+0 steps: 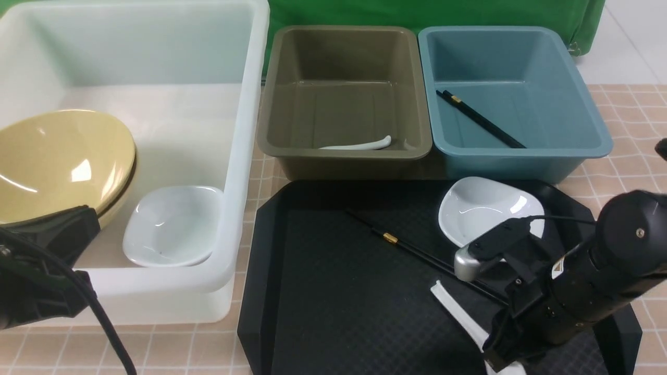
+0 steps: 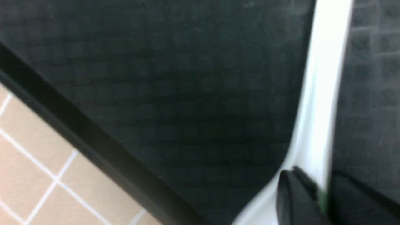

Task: On brown table put chopsticks spoon bowls plates into blue grey white boxes.
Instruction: 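Reach down and grasp the white spoon resting in the bowl with the right gripper, then place the white spoon into the bin of spoons with the right gripper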

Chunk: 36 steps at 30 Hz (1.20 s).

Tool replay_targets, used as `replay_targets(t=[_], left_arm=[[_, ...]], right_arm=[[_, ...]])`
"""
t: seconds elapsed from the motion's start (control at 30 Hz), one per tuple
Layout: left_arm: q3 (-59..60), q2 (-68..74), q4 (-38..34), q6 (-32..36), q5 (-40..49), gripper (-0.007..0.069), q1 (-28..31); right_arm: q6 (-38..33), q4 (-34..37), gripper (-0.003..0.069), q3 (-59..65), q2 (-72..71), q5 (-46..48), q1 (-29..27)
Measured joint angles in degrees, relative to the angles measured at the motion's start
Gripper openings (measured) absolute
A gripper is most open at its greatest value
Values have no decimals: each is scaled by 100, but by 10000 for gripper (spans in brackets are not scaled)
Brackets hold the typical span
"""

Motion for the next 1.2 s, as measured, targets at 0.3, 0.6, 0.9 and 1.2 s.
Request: replay_targets(t=[0.3,0.6,0.9,1.2], left_arm=[[0,0,0,16,18,-11,0],[0,0,0,16,25,-11,0],[18,0,-89,16,5,-11,0],[283,0,-489,16,-244,-11,0]], right_arm=[[-124,-38,65,-1025,-83,1153,10],[-419,-158,65,-1888,-399,1113,10],[-436,-187,65,-1928,-360,-2000,10],[-430,-106,85,-2272,576,-4400,38]])
